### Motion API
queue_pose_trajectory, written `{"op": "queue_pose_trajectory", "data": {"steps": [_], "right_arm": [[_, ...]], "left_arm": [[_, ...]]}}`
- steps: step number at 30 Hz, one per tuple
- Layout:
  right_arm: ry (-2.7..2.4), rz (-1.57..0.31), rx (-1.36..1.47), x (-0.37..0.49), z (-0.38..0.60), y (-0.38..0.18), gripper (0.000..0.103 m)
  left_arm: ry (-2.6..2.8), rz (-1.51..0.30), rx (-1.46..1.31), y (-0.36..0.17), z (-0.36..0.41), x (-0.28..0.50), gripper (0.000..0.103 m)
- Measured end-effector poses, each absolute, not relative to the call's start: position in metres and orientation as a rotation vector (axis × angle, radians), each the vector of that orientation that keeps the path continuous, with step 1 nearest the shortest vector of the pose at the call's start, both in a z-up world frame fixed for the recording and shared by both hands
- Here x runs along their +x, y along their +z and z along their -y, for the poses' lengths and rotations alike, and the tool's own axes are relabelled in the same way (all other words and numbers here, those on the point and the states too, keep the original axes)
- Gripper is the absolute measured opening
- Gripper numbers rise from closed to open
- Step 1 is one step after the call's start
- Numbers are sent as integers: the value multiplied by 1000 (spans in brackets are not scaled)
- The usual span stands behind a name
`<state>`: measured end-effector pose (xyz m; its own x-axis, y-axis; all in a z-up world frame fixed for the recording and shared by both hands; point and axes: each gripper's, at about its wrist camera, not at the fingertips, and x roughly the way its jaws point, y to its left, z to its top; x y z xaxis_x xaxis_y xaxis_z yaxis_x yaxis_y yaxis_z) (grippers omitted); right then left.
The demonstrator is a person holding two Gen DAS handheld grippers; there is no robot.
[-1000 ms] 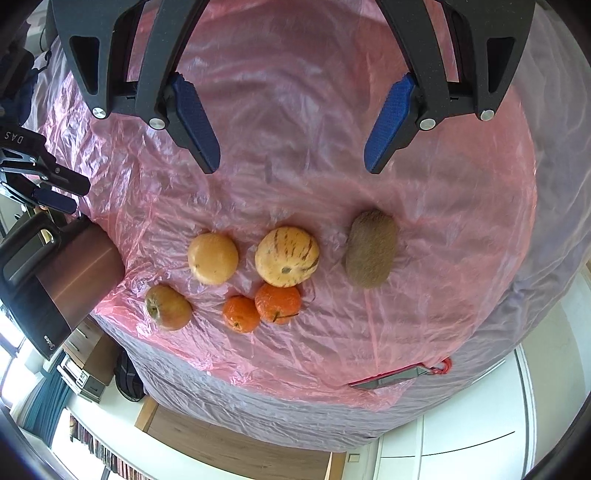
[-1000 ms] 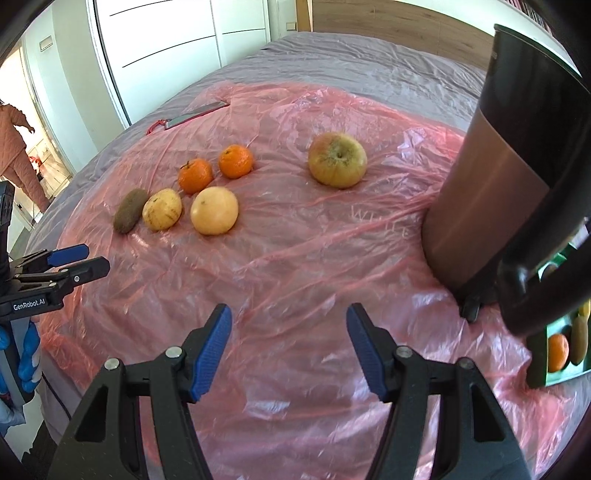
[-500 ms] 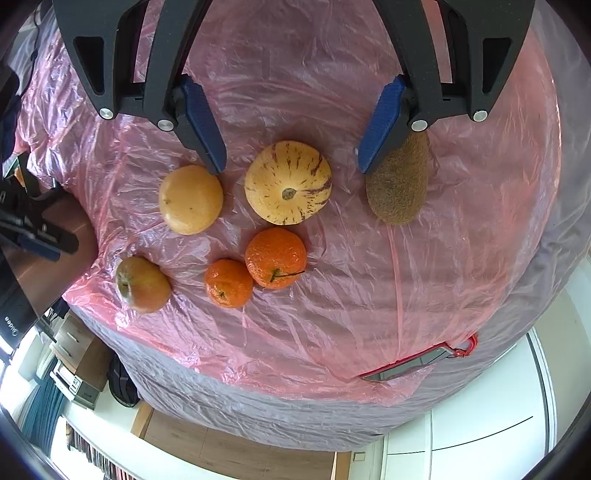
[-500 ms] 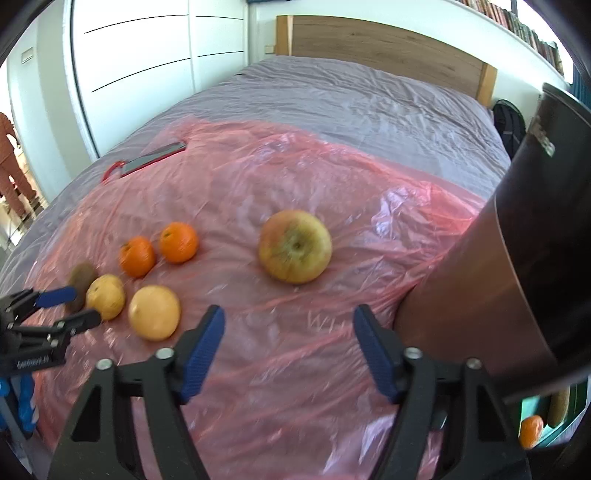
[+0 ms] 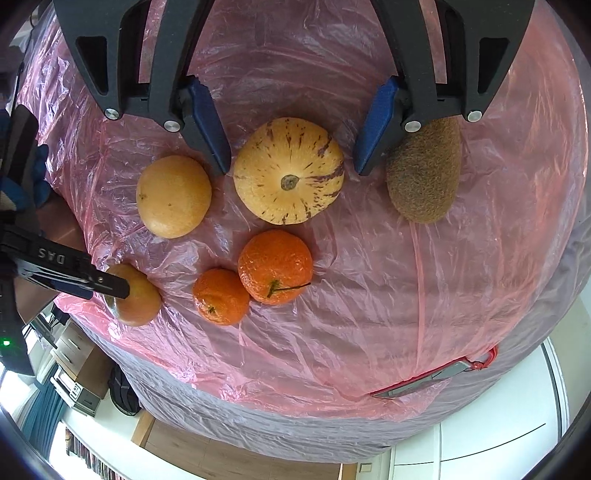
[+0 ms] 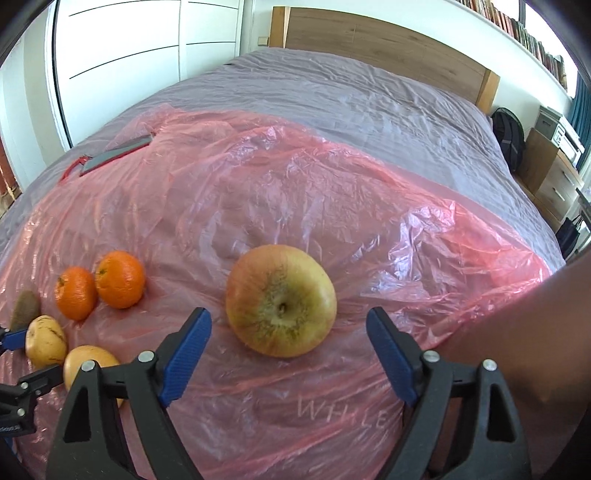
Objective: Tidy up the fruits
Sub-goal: 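Grasp the striped pepino melon with the left gripper while the right gripper grasps the apple, then carry the pepino in the left gripper to the green tray while the right gripper carries the apple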
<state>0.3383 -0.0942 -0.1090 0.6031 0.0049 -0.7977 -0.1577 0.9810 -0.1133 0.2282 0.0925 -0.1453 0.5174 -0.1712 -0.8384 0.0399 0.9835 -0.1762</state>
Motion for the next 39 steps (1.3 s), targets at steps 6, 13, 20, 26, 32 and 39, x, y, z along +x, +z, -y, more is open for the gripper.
{"op": "queue_pose_trajectory", "data": {"steps": [6,13,20,26,32,39], "right_arm": [[115,-915,-130,353,100,-122,103],[153,-946,-118,364,95,-142,78],[177,-944,-69,365,102,-148,71],[190,-937,-45,363,105,-140,70],[192,-922,-23,354,108,-128,70],[207,-904,-12,337,104,-110,70]], "left_arm": [[-135,-1019,-138,-148,-91,235,63],[-133,-1014,-130,-151,-90,239,55],[-124,-1000,-113,-153,-91,239,49],[-113,-984,-106,-149,-90,237,49],[-103,-971,-112,-141,-89,233,49],[-105,-949,-129,-126,-90,223,49]]}}
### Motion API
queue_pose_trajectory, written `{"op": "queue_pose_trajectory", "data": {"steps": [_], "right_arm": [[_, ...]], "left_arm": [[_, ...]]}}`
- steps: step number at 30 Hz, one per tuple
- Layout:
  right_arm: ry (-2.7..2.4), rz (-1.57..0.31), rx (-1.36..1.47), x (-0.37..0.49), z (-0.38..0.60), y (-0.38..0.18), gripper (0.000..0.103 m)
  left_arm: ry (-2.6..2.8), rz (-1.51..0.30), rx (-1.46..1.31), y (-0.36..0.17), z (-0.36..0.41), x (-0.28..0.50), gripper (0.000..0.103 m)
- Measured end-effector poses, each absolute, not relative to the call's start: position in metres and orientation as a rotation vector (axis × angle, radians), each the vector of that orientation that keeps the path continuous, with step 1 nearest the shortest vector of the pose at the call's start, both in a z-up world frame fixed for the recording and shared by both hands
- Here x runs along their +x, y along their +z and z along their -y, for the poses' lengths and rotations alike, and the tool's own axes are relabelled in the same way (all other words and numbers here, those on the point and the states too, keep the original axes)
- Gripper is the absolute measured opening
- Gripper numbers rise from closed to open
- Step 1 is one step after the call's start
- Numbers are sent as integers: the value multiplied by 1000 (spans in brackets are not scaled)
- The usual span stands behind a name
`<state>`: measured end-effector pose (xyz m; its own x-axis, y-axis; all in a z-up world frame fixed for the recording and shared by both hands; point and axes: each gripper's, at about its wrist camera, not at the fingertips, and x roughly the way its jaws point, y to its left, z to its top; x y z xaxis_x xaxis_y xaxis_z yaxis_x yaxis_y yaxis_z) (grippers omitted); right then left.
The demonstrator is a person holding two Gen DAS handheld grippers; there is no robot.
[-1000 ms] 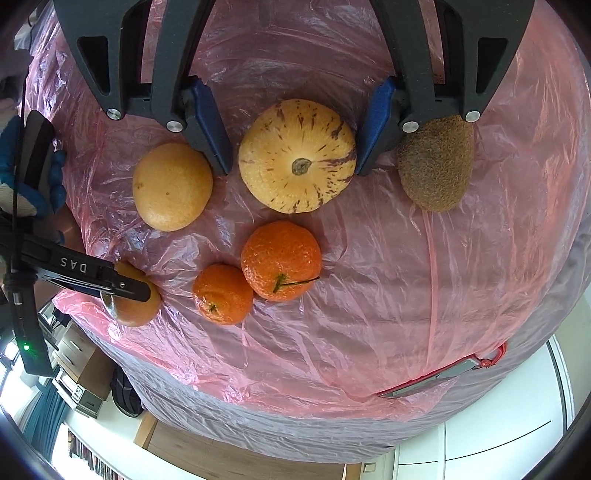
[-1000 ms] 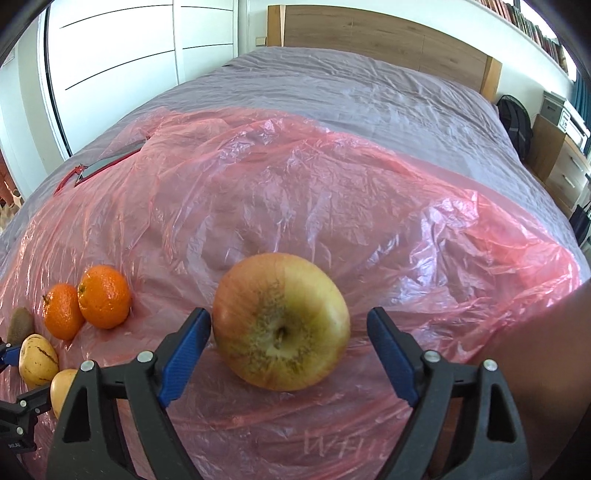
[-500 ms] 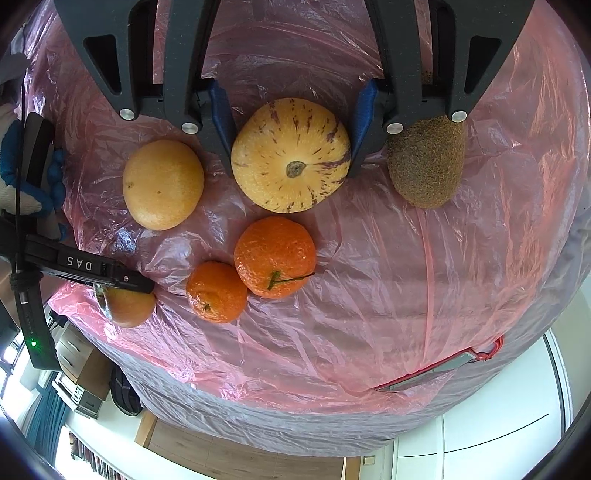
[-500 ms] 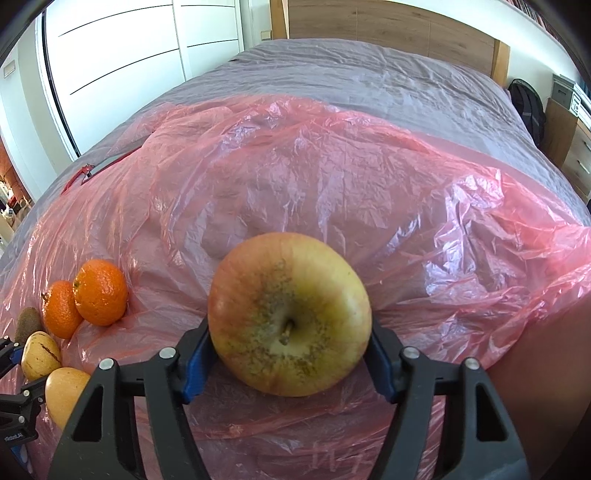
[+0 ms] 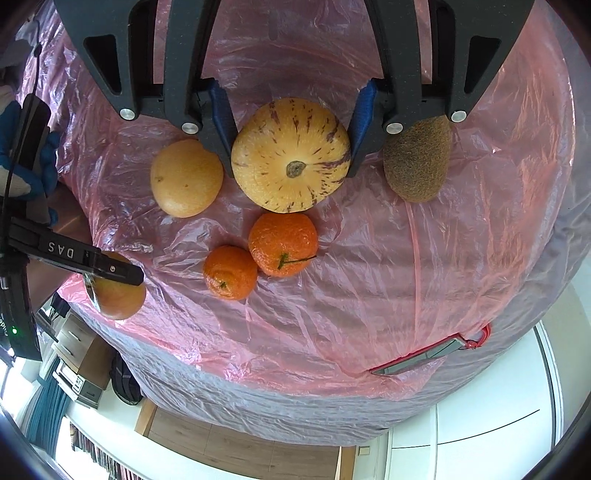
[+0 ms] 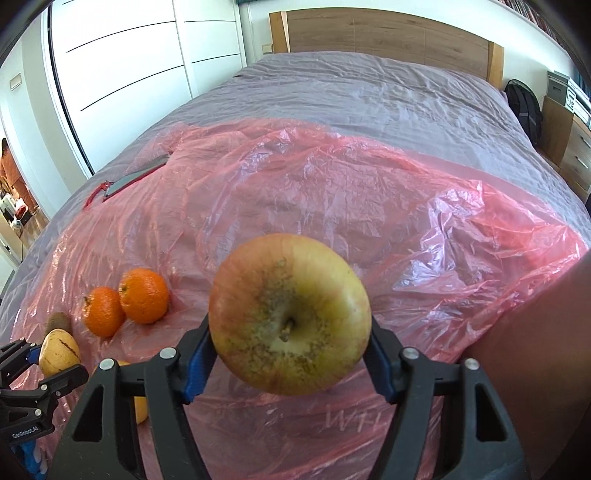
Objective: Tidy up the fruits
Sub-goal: 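Carry the pepino in the left gripper to the green tray while the right gripper carries the apple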
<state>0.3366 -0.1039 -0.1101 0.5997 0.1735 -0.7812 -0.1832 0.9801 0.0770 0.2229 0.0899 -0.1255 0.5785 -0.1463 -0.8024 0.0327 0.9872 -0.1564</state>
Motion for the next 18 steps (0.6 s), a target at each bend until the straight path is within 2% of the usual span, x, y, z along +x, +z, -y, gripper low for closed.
{"op": "queue_pose_trajectory", "data": {"steps": [18], "right_arm": [[301,-932,47,220,94,-75,71]], "left_arm": [[-125,-917,-187,-85,-90,160,49]]}}
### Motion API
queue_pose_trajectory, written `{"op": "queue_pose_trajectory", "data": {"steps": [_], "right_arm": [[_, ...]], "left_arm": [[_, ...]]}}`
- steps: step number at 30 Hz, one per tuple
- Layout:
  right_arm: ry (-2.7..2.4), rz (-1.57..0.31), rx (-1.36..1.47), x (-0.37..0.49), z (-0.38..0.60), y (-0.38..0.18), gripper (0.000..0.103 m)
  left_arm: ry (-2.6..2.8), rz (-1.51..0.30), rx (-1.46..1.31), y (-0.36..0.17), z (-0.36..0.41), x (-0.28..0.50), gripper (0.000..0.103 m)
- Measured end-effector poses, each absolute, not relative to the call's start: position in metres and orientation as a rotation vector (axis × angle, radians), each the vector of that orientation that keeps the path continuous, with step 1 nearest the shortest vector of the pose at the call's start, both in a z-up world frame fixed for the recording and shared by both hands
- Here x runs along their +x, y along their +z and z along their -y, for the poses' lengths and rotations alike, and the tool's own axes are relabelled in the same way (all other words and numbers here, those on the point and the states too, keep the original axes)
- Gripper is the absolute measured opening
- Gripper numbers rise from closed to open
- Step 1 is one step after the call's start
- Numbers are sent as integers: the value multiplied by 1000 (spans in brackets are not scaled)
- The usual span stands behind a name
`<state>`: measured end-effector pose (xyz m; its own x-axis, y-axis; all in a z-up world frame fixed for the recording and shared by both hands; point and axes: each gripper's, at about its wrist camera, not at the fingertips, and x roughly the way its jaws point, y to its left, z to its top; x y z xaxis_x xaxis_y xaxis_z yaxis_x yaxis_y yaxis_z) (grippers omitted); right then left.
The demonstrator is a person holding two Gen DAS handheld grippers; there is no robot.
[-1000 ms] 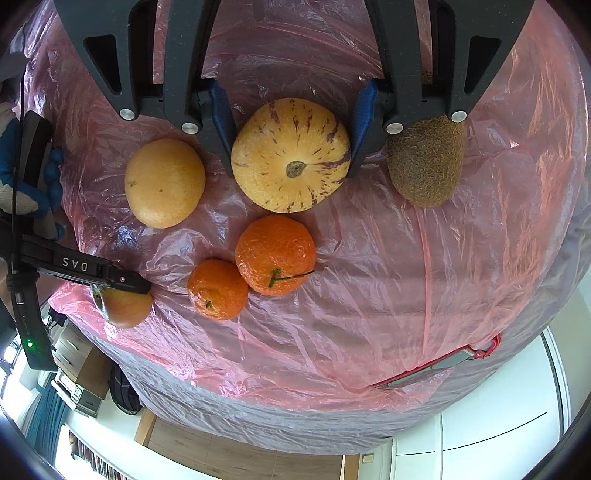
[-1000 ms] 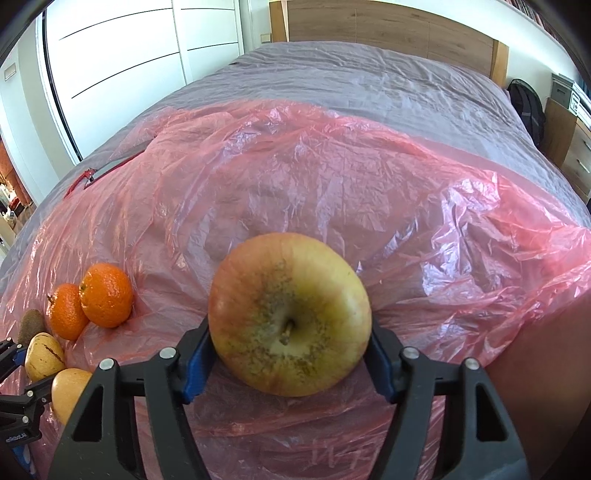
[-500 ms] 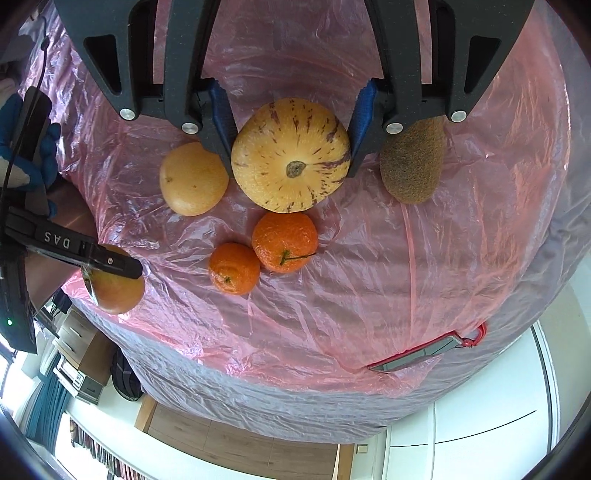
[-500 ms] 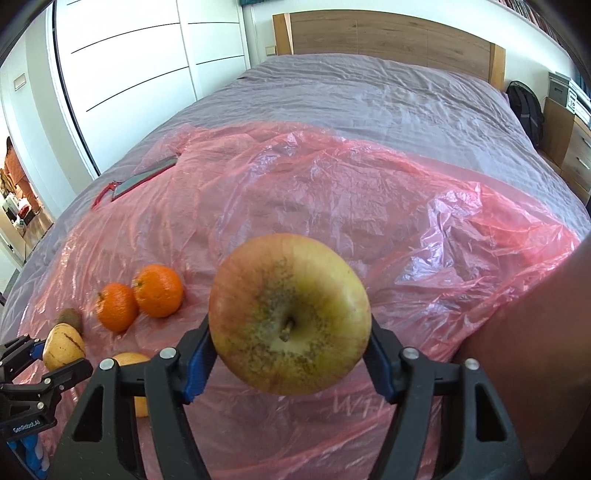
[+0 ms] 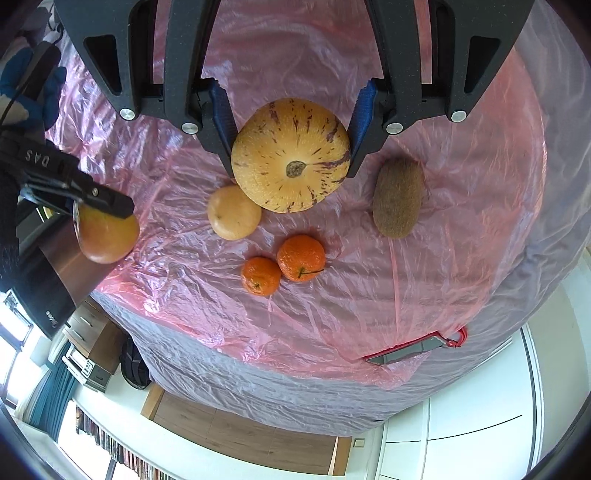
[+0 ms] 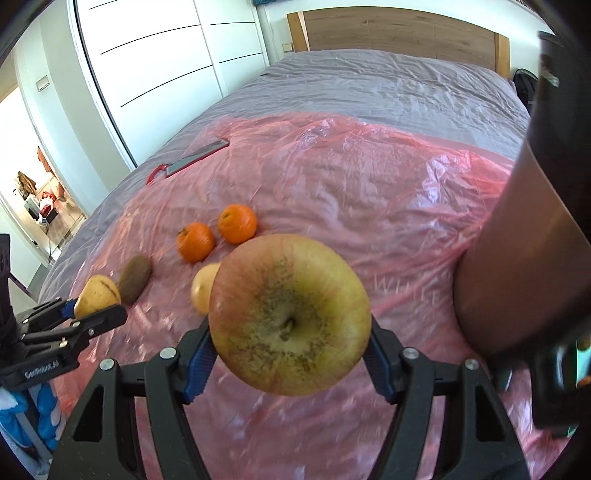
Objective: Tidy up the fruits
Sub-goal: 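Carry the pepino in the left gripper to the green tray while the right gripper carries the apple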
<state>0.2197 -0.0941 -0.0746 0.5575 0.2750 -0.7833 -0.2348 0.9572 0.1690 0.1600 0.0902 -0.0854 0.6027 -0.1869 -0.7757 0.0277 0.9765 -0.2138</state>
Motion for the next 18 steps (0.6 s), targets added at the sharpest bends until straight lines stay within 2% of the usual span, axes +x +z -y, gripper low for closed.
{"op": "queue_pose_trajectory", "data": {"steps": [18], "right_arm": [[284,-928,56,111,122,-44,71]], "left_arm": [[-177,-891,-176,-51,-64,90,49]]}}
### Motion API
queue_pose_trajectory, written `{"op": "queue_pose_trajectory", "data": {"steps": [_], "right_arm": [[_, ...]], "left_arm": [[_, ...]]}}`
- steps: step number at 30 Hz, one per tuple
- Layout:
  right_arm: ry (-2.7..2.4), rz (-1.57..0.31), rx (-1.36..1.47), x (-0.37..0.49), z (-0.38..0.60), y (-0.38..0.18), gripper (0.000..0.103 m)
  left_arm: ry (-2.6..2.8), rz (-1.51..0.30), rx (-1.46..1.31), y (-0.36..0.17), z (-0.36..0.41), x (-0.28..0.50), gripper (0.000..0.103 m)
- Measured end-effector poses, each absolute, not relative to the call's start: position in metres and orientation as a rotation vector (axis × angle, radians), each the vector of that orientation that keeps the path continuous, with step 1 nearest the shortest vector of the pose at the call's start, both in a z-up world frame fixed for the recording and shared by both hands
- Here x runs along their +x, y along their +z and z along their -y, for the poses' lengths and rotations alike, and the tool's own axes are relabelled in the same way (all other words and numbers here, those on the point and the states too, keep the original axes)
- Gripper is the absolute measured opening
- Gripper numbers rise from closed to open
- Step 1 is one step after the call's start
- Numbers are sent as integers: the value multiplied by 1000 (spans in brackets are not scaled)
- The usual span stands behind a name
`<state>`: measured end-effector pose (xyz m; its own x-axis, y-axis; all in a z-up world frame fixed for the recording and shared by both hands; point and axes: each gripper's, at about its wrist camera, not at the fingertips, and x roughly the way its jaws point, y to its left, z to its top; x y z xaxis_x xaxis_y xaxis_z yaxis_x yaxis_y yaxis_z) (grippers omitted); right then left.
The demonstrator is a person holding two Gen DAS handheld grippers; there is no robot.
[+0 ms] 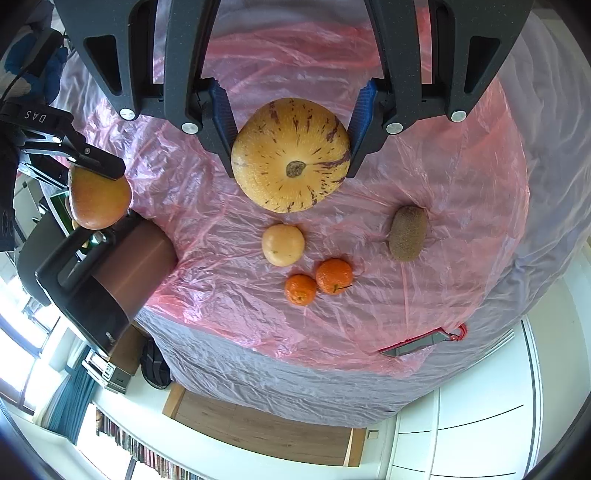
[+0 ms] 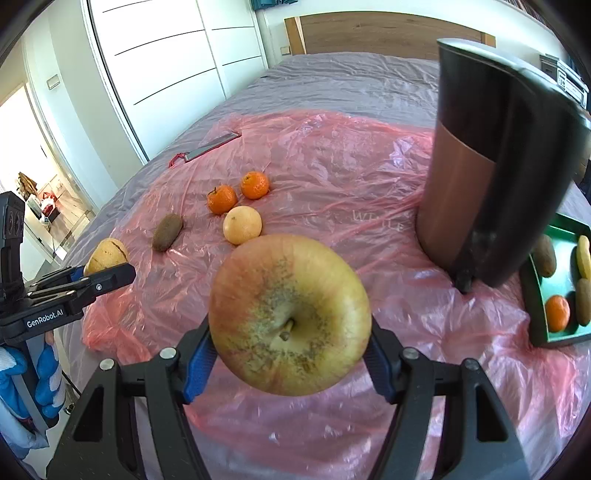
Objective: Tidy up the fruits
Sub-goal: 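Carry the pepino in the left gripper to the green tray while the right gripper carries the apple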
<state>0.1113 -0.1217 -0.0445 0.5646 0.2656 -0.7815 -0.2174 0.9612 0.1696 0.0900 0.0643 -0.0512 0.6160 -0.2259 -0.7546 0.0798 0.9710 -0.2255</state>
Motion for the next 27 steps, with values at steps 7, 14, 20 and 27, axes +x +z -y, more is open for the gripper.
{"op": "queue_pose_trajectory", "data": {"steps": [7,14,20,27], "right_arm": [[266,-912,74,84,139,-36,71],[232,-894,98,59,166,-26,71],[172,-883,115,39,201,-20,71],[84,-872,155,19,253,-18,71]], "left_arm": [[-217,-889,-163,-38,-45,73,49],[-286,-904,-153,-31,-16,63,49],[-361,-919,-150,-25,15,58,49],[-435,-943,-129,-21,56,60,49]]}}
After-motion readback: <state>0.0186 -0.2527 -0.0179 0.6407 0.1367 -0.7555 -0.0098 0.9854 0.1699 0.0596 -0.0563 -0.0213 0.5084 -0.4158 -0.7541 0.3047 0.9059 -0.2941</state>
